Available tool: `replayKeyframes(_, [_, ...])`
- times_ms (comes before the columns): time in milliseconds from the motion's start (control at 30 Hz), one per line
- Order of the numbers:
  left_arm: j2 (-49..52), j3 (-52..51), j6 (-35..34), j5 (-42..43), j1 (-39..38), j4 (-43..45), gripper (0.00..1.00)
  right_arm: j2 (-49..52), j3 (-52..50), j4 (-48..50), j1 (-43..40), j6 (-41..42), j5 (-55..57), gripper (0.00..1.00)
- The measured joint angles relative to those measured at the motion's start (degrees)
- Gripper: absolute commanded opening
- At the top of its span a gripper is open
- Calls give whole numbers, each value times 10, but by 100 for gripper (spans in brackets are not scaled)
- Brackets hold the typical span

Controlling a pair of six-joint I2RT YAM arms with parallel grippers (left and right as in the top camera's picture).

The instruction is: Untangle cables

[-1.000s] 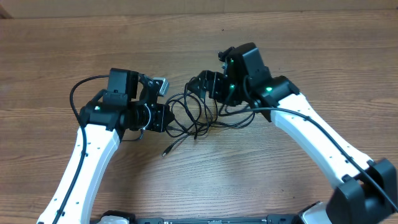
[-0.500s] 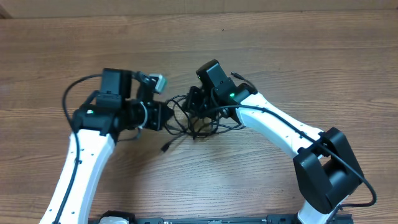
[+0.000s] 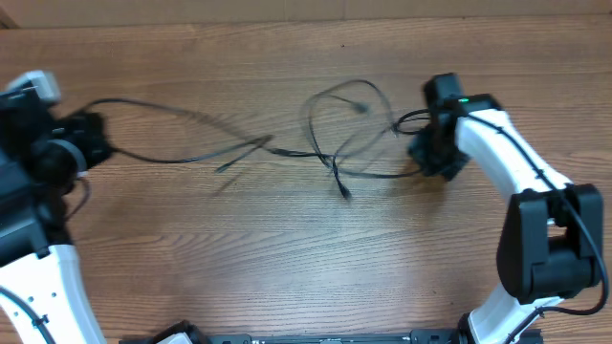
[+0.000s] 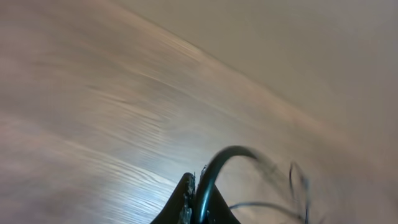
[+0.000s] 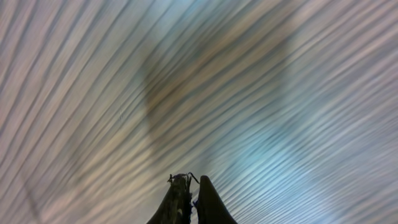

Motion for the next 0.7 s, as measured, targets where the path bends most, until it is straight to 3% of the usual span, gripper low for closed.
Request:
replayKeyframes(167, [0,1,-83,12,103,5,4,0,0,-5,-50,-13,21,4])
replayKeyframes(433, [0,1,-170,59,214,28,4,0,0,-5,-52,-16,32,6])
replayKeyframes(567, [0,2,-235,53,257,-2,4,0,0,-5,-52,-17,32,18])
replayKeyframes(700, [0,2,-286,43,273,-15,4,0,0,-10,-52,-22,32,42])
